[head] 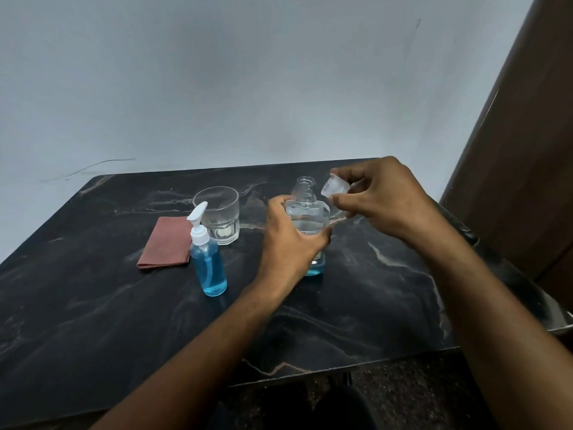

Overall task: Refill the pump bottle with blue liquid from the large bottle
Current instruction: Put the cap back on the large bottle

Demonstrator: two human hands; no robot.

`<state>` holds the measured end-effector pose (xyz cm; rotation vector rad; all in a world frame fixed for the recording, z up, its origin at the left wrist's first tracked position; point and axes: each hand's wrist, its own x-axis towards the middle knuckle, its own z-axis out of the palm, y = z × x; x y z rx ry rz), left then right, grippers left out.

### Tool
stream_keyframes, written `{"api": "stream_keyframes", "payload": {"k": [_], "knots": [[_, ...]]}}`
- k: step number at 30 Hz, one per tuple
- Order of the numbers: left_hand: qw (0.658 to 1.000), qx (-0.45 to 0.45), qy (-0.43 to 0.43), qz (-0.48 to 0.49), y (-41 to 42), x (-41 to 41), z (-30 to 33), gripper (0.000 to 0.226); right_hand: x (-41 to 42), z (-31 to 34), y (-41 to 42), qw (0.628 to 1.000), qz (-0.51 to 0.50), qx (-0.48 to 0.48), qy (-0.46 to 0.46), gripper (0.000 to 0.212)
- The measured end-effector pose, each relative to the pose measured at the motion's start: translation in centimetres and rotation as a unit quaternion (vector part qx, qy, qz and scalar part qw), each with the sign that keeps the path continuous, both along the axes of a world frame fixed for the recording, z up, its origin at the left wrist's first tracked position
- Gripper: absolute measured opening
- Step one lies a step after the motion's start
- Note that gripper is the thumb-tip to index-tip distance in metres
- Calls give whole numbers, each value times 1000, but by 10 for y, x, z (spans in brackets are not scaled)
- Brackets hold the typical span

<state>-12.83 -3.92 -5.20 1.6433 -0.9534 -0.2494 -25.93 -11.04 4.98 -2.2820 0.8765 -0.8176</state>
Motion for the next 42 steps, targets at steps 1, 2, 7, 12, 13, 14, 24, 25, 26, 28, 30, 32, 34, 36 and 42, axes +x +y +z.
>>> {"api": "stream_keyframes", "payload": {"k": [1, 2, 7, 12, 13, 14, 24, 25, 26, 28, 30, 32, 34, 36, 42], "knots": [[1000, 0, 0, -6, 2, 0, -1, 81, 1, 2, 1, 1000, 8, -1, 9, 44], [1000, -1, -1, -10, 4, -1, -2, 80, 1, 4, 2, 1000, 15, 1, 12, 46], [1000, -12, -16, -21, 13, -3, -6, 79, 3, 15, 8, 994, 47, -71, 63, 36], [999, -13, -10, -28, 15, -2, -8, 78, 12, 24, 13, 985, 94, -116, 82, 46], [999, -11, -9, -29, 15, -1, -7, 78, 14, 26, 13, 984, 97, -120, 88, 45], [999, -9, -9, -31, 15, -1, -8, 78, 15, 29, 14, 982, 102, -123, 95, 43], [999, 0, -25, -35, 16, 2, -12, 79, 29, 35, 12, 977, 70, -128, 156, 36], [999, 1, -29, -33, 16, 2, -12, 79, 32, 33, 12, 979, 47, -127, 154, 43], [999, 1, -31, -31, 15, 1, -12, 80, 35, 31, 13, 978, 24, -133, 159, 53], [999, -2, -37, -27, 15, 1, -12, 79, 39, 25, 17, 968, -25, -173, 182, 71], [999, -2, -44, -26, 15, 2, -13, 80, 40, 22, 22, 949, -75, -228, 204, 83], [999, 0, -41, -29, 15, 2, -13, 83, 36, 22, 20, 946, -102, -246, 183, 87], [999, 1, -38, -29, 15, 3, -13, 81, 29, 26, 15, 974, -41, -196, 107, 75], [999, 0, -33, -27, 15, 3, -13, 79, 23, 33, 13, 988, 85, -108, 75, 52], [999, -13, -23, -28, 15, 1, -12, 76, 30, 27, 10, 988, 89, -75, 101, 41]]}}
